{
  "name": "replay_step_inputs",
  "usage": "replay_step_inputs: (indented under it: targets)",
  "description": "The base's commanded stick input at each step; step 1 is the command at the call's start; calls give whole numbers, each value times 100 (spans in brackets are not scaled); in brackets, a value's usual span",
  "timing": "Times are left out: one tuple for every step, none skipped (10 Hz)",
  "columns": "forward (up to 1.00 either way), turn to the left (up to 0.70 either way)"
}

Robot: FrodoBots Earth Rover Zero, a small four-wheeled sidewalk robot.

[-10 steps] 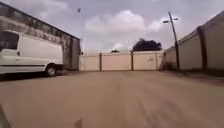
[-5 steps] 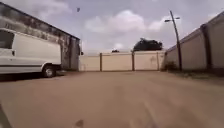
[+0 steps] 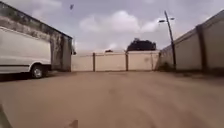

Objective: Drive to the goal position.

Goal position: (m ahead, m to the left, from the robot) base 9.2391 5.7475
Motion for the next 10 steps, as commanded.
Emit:
replay_step_inputs:
  targets:
    - [70, 0]
    - [70, 0]
    - [70, 0]
    - [70, 0]
    - [70, 0]
    - [70, 0]
    - [70, 0]
    - [70, 0]
    - [70, 0]
    - [70, 0]
